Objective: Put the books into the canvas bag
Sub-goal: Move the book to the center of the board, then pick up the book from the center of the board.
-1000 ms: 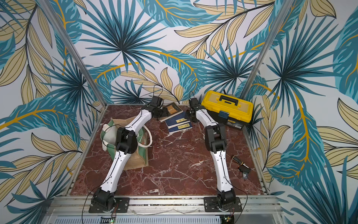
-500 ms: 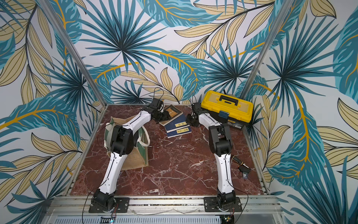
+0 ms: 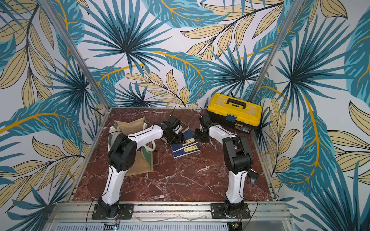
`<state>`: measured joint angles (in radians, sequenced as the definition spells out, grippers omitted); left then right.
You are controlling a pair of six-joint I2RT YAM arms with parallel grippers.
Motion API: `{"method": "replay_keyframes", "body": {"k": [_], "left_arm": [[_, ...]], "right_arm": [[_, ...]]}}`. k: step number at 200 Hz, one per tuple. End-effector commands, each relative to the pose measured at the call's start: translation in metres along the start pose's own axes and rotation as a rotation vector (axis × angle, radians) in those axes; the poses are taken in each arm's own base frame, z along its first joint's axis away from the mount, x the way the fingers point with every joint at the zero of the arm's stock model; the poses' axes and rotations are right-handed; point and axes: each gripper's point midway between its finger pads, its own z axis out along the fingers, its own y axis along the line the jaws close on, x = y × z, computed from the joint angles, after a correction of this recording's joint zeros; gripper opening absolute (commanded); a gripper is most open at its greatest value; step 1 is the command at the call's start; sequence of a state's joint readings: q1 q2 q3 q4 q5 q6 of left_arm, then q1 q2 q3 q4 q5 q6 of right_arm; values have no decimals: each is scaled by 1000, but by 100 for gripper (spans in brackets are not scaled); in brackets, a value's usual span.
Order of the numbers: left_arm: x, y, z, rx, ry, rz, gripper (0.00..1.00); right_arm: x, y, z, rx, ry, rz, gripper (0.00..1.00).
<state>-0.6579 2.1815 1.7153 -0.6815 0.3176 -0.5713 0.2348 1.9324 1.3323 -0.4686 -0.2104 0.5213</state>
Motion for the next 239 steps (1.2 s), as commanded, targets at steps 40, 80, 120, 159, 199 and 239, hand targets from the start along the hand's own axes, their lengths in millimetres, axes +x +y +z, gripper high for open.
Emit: {"method": "replay_keyframes", "body": {"k": [40, 80, 120, 159, 199, 239], "left_arm": [[94, -32, -2, -72, 113, 17, 56], [47, -33, -59, -127, -59, 108, 60], [-24, -4, -86, -180, -193, 111, 62], [-97, 25, -85, -289, -304, 151, 67], [-149, 78, -52, -329, -307, 96, 69], [-181, 111, -43, -307, -337, 52, 70]], "right_arm": [[42, -18, -57, 58, 20, -21, 33], [41, -6, -82, -3, -34, 27, 37], [38, 14, -77, -65, -60, 70, 41], [28, 54, -55, -87, -46, 52, 45], [14, 95, -25, -120, -48, 51, 46], [6, 110, 6, -128, -39, 73, 48]]}}
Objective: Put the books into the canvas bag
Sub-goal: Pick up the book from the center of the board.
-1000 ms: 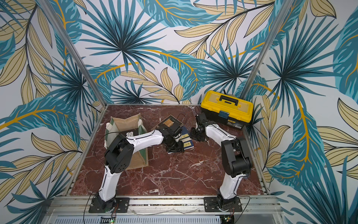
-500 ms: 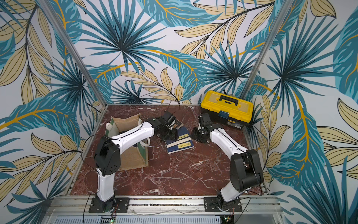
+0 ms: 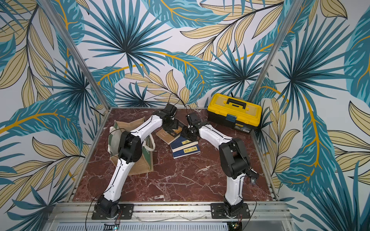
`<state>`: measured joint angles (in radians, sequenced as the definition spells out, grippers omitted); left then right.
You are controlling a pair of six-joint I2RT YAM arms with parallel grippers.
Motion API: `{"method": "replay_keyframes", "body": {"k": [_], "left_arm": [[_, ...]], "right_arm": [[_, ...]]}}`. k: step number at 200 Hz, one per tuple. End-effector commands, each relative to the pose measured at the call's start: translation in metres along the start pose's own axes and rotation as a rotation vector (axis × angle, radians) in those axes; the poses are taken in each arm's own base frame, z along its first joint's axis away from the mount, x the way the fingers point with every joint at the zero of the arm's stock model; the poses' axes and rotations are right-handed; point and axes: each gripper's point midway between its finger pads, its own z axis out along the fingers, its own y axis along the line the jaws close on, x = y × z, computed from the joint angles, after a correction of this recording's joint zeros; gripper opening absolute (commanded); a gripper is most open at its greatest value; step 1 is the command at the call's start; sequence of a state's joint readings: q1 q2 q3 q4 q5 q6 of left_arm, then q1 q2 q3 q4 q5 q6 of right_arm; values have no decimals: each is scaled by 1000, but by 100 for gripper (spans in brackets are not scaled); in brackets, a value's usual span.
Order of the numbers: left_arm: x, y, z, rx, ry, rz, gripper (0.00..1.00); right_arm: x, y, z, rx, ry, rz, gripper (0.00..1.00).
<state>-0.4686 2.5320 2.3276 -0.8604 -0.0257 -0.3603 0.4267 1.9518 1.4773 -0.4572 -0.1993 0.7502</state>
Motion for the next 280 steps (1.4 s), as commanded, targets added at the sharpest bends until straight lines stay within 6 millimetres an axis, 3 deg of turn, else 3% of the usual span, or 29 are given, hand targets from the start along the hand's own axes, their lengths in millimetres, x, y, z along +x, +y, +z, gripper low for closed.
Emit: {"method": "replay_keyframes", "body": {"k": [1, 61, 106, 142, 168, 172, 179, 223, 249, 280], "left_arm": [[-28, 12, -9, 26, -49, -13, 71], [-10, 30, 25, 138, 62, -142, 73], [24, 13, 24, 264, 193, -187, 73], [50, -17, -6, 412, 294, -191, 64], [74, -36, -31, 452, 352, -181, 62], [82, -37, -29, 449, 369, -176, 61], [82, -45, -47, 461, 355, -154, 61], [126, -77, -76, 478, 402, -135, 59], [133, -92, -96, 573, 355, -200, 54], [133, -105, -117, 673, 298, -262, 47]], "right_arm": [[-7, 5, 16, -5, -13, 36, 48], [-7, 4, 46, -6, 16, 74, 50], [-4, 0, 49, 14, 29, 73, 52], [9, -23, 41, 96, 51, 54, 53], [22, -43, 25, 129, 51, 55, 53], [25, -48, 22, 141, 51, 51, 52], [28, -52, 16, 151, 53, 43, 51], [62, -85, -5, 210, 113, 13, 41], [82, -100, -10, 222, 148, 10, 36], [95, -103, -12, 196, 175, 8, 33]]}}
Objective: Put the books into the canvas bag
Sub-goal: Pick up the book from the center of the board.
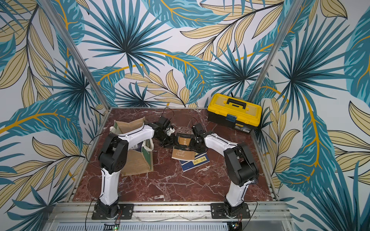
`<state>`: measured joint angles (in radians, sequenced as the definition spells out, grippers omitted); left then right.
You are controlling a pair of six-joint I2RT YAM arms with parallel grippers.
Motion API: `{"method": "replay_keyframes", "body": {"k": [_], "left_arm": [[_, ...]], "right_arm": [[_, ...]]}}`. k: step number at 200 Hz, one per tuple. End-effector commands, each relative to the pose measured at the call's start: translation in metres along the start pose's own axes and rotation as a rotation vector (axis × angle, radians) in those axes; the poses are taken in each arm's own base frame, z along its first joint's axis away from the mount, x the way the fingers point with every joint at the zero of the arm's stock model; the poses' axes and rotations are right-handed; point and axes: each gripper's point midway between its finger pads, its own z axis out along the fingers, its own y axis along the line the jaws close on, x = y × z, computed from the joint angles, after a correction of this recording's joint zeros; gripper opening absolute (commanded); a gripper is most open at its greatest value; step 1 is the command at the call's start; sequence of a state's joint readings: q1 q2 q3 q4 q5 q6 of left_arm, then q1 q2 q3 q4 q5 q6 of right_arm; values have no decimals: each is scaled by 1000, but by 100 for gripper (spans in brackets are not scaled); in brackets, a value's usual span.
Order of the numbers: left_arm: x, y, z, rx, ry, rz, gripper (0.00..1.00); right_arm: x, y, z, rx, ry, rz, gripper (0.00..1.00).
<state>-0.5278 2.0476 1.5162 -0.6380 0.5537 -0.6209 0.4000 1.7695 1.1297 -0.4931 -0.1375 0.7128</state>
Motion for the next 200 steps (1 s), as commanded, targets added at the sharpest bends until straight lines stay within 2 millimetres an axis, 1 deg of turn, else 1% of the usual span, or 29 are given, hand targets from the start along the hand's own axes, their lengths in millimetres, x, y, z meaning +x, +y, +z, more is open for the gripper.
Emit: {"method": "replay_keyframes", "body": {"k": [1, 17, 50, 88, 107, 127, 146, 163, 189, 200], "left_arm": [[-2, -49, -15, 205, -66, 23, 47], [3, -56, -18, 231, -65, 20, 45], [13, -64, -17, 243, -52, 29, 39], [17, -69, -15, 244, -47, 37, 35], [18, -70, -15, 245, -45, 38, 28], [18, -73, -21, 246, -61, 49, 18], [18, -77, -31, 237, -81, 72, 8], [17, -82, -46, 218, -109, 104, 0], [16, -91, -76, 168, -169, 165, 0], [15, -96, -93, 142, -207, 200, 0]], "right_arm": [[27, -11, 9, 10, 84, -19, 33], [29, -10, 8, -2, 89, -24, 32], [29, -8, 1, -14, 77, -34, 32], [30, -7, -6, -24, 67, -42, 32], [30, -6, -9, -29, 62, -45, 32], [28, -5, -15, -37, 52, -46, 32], [25, -1, -24, -45, 32, -52, 32], [21, 2, -35, -55, 10, -56, 33], [15, 13, -61, -90, -36, -61, 37], [11, 19, -75, -114, -63, -65, 40]]}}
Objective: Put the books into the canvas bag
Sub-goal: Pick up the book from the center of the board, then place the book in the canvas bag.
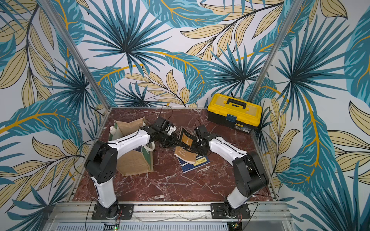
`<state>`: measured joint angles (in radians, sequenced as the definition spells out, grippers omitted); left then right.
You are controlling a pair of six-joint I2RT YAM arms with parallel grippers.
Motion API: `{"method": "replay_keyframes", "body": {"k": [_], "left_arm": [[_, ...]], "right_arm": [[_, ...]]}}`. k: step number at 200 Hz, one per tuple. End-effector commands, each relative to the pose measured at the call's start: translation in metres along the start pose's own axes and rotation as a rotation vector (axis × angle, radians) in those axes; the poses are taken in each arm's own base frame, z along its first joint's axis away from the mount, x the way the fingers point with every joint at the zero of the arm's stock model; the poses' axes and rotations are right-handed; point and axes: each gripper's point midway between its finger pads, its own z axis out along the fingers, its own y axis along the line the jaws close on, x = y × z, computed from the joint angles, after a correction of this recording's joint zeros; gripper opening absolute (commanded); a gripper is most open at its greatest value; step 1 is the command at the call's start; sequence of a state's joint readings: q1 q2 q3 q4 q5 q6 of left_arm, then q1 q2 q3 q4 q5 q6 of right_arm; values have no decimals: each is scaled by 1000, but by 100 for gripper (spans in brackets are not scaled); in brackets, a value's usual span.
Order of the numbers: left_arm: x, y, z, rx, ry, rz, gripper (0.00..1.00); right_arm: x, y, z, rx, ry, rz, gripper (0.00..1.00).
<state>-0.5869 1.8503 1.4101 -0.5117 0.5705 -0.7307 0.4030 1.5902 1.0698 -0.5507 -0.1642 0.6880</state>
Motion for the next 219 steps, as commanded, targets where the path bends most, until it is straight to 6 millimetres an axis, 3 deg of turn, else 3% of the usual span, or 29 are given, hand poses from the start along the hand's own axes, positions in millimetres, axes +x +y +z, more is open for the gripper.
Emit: {"method": "replay_keyframes", "body": {"k": [1, 38, 72, 96, 128, 155, 182, 202, 219], "left_arm": [[-11, -44, -50, 9, -107, 160, 0], [-15, -56, -121, -108, -281, 276, 0], [-10, -57, -198, -197, -513, 341, 0], [3, -58, -257, -244, -691, 377, 0], [30, -50, -334, -303, -936, 383, 0], [58, -31, -384, -344, -1107, 348, 0], [85, -14, -417, -346, -1234, 304, 0], [100, -6, -431, -335, -1289, 290, 0], [107, -2, -437, -332, -1313, 289, 0]], "right_arm": [[-4, 18, -31, -55, -39, -30, 40], [-13, 45, -76, -116, -107, -86, 41], [-18, 77, -104, -179, -167, -128, 41], [-18, 108, -114, -224, -184, -174, 41], [-14, 169, -120, -297, -178, -268, 43], [-6, 224, -117, -360, -168, -347, 45], [5, 266, -93, -385, -123, -402, 46], [10, 281, -66, -367, -91, -417, 46], [6, 280, -45, -325, -82, -417, 48]]}}
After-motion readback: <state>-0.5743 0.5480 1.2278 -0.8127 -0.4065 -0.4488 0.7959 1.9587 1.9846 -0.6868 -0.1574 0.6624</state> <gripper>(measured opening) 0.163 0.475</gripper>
